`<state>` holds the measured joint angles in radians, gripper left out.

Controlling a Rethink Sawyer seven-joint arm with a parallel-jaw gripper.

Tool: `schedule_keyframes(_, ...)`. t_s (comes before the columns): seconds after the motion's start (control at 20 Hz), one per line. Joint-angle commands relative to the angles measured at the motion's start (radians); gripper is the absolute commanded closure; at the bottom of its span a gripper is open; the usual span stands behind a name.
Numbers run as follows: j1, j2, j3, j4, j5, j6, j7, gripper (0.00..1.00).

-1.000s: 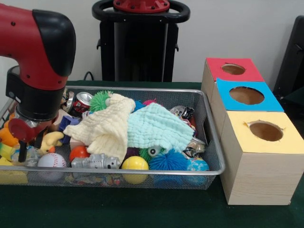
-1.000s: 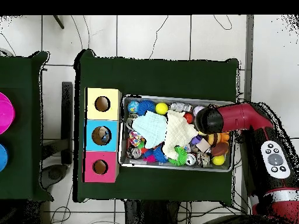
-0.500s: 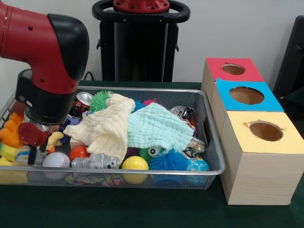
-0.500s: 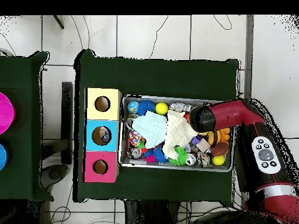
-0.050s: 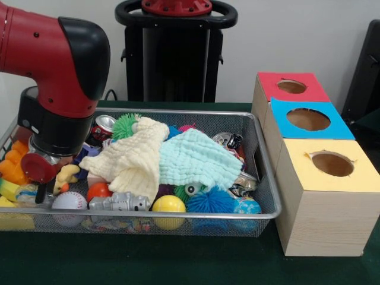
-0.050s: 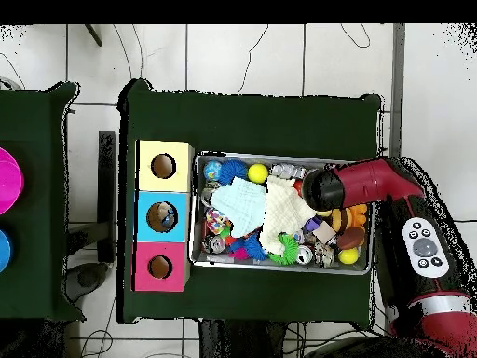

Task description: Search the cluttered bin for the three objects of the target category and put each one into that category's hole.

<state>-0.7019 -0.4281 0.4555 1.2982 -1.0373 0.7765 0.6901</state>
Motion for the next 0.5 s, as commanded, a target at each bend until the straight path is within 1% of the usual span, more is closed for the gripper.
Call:
schedule_keyframes(0.05, 0.008, 0.026, -0.013, -0.029, -0.059, 0.028, -0.218, 1.0)
schedule_keyframes(0.15, 0.003, 0.024, -0.01, -0.025, -0.053, 0.019, -0.208, 1.0)
schedule_keyframes(0.25, 0.01, -0.011, -0.021, -0.014, -0.046, 0.032, -0.185, 1.0)
schedule_keyframes(0.35, -0.03, -0.058, 0.017, 0.024, 0.021, 0.043, -0.21, 1.0)
schedule_keyframes(0.5, -0.078, -0.118, 0.058, 0.081, 0.106, 0.047, -0.203, 1.0)
